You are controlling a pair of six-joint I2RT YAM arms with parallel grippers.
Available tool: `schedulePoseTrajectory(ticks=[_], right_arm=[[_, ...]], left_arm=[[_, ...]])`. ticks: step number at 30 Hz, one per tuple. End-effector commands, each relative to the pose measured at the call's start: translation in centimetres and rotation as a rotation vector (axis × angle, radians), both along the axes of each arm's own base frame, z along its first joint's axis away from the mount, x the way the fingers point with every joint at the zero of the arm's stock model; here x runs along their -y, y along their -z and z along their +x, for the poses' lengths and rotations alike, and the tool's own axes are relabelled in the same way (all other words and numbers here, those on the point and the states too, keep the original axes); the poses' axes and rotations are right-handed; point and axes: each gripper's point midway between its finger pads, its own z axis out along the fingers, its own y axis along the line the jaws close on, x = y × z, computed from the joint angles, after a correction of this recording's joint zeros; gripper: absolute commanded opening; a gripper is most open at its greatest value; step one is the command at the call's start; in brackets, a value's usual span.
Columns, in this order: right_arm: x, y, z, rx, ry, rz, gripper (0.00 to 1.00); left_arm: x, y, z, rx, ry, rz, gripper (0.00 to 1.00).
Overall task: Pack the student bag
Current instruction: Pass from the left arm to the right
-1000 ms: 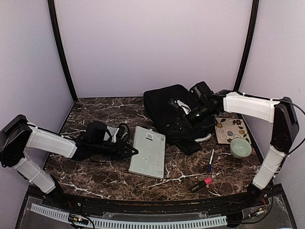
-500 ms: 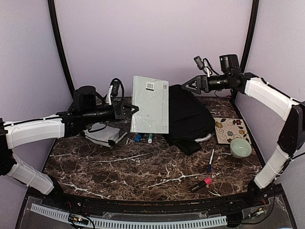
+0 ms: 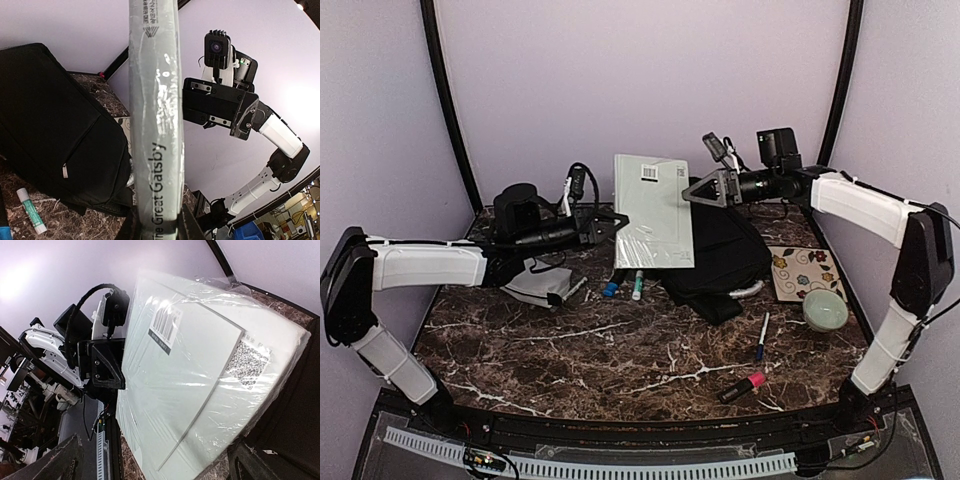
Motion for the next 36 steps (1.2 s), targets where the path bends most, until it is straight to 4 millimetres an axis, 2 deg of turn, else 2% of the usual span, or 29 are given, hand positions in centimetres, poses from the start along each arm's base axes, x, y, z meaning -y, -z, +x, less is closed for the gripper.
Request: schedulePoseTrajectory(ticks=[1, 7, 14, 17, 21, 24, 26, 30, 36], right_arm=[[-1.0, 0.6, 0.1, -0.023, -0.012, 0.009, 0.99], [-1.3, 3.4, 0.7, -0.072, 0.006, -0.025, 0.95], [-1.7, 5.0, 0.7, -0.092, 0.002, -0.046, 0.92], [-1.3, 4.8, 1.2, -0.060, 0.037, -0.069, 0.90], [0.1, 3.2, 1.7, -0.036, 0.083, -0.084, 0.89], [1.5, 2.0, 1.4, -0.017, 0.104, -0.080, 0.89], [1.8, 2.2, 0.9, -0.011, 0.103, -0.084, 0.90], [1.4, 3.7, -0.2, -0.067, 0.047, -0.057, 0.91], [-0.6, 4.3, -1.6, -0.104, -0.059, -0.018, 0.90]], left_arm=[[-0.5, -10.7, -1.7, 0.273, 0.044, -0.224, 0.00], [-0.5, -11.2, -1.8, 0.292, 0.047, -0.218, 0.00], [-0.4, -11.6, -1.9, 0.293, 0.059, -0.234, 0.00], [-0.5, -11.9, -2.0, 0.298, 0.058, -0.229, 0.00], [-0.6, -11.2, -1.4, 0.267, 0.026, -0.196, 0.00], [-0.9, -10.5, -0.9, 0.249, -0.013, -0.176, 0.00], [-1.0, -10.0, -0.6, 0.242, -0.024, -0.170, 0.00], [-0.7, -10.3, -0.9, 0.247, 0.007, -0.236, 0.00], [-0.1, -10.9, -1.3, 0.236, 0.065, -0.320, 0.00]])
